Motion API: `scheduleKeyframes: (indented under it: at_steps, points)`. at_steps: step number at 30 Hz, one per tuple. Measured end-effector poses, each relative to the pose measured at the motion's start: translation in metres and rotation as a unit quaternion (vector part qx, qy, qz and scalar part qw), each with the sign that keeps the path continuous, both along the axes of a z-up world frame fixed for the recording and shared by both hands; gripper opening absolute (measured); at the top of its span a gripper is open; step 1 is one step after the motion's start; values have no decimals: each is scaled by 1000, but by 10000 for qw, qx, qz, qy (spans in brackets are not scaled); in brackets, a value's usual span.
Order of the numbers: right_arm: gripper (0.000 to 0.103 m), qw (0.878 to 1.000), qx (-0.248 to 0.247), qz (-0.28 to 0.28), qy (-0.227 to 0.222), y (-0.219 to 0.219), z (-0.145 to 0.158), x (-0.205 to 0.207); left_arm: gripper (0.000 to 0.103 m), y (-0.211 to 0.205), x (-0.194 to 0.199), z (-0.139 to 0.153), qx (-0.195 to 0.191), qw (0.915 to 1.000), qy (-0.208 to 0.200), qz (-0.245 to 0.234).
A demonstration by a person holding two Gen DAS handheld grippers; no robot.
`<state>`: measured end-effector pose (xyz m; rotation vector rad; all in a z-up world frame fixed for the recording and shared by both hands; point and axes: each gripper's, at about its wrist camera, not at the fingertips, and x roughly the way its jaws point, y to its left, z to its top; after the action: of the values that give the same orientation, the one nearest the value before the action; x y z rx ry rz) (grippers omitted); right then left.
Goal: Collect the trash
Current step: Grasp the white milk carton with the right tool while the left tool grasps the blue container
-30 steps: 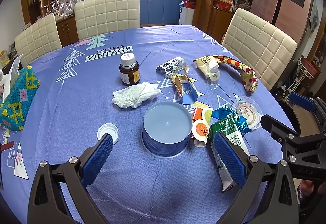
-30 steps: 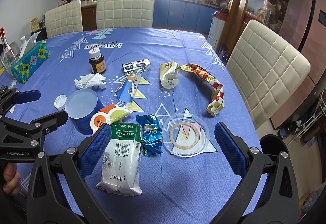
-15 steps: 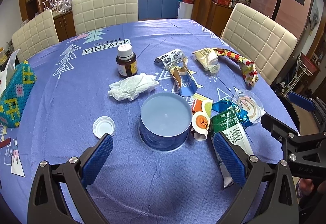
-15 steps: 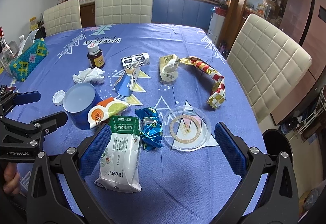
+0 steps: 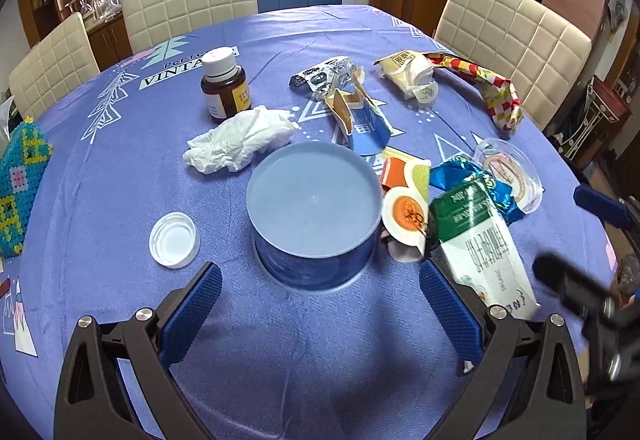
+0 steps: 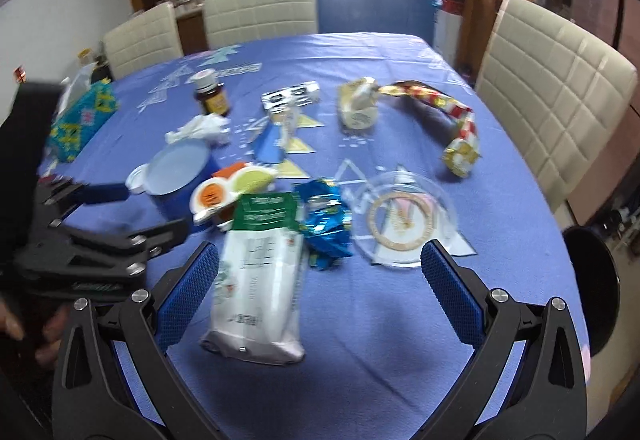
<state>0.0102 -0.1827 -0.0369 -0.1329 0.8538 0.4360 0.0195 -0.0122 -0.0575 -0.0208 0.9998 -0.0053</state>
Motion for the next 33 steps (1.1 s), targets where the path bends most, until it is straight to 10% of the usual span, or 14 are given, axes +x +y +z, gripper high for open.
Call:
scheduleKeyframes:
  at_steps: [9,24,28,33]
  points:
    - [63,9960,-253,616,596,36,-41,-2,97,13,16,-6,1,9999,77,67]
    - [58,9976,-221,-165,636,2,-38,24,96,-3,46,-17,-83,9994,162,-292]
    - [58,9978,-207,-92,618,3,-34,24,75,-1,45,-14,-95,9995,119,-280]
    - [58,9986,-191,105,476,8,-21,21,74,2,34,-2,10,9999,-91,-72]
